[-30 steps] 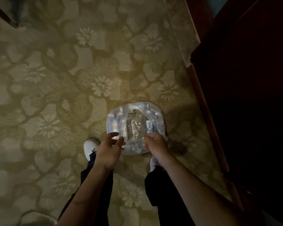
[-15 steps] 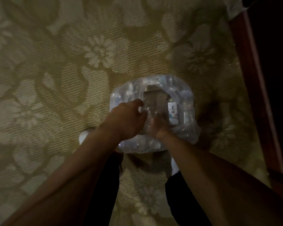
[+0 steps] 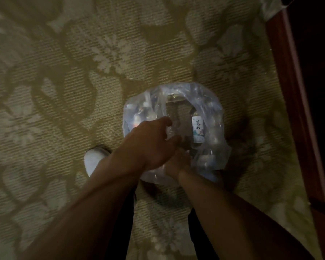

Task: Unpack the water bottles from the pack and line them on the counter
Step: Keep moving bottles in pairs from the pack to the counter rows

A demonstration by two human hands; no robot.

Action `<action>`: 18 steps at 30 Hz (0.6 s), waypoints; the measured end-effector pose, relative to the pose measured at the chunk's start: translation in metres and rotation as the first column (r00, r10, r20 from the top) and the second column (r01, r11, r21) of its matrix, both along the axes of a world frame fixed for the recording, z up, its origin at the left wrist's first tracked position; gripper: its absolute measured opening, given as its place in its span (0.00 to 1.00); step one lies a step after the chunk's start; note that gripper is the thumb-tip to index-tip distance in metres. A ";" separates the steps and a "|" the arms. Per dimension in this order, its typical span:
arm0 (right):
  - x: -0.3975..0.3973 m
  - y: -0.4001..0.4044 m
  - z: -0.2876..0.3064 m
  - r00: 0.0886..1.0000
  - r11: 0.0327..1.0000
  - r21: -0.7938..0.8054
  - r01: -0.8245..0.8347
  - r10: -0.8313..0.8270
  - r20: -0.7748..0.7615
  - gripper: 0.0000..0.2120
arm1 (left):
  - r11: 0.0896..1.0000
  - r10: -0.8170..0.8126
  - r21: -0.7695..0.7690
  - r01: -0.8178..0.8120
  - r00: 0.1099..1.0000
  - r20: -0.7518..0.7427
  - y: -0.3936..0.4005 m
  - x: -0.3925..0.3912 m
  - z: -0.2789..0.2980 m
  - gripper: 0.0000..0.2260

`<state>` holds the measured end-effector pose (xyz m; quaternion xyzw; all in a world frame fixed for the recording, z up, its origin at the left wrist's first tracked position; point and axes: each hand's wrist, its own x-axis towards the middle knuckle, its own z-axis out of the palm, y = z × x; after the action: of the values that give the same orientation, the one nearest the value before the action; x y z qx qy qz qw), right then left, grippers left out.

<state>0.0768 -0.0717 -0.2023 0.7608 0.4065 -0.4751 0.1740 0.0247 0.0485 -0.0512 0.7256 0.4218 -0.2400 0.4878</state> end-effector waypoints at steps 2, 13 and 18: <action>0.005 0.004 0.011 0.999 0.999 0.004 -0.045 0.045 0.020 0.27 | 1.000 0.015 0.012 -0.015 1.000 0.008 -0.001 -0.002 -0.001 0.21; 0.080 0.012 0.099 0.968 0.931 0.273 0.242 -0.213 -0.131 0.19 | 0.978 -0.167 0.116 0.171 0.985 -0.048 -0.014 -0.012 -0.015 0.35; 0.109 0.010 0.136 0.915 0.883 0.267 0.387 -0.330 -0.233 0.25 | 0.966 -0.221 0.144 0.216 0.975 0.019 -0.028 -0.009 -0.017 0.47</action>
<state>0.1853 -0.0615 -0.0665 0.7942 0.3413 -0.4971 -0.0752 0.0152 0.0201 -0.0683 0.8045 0.3467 -0.2490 0.4131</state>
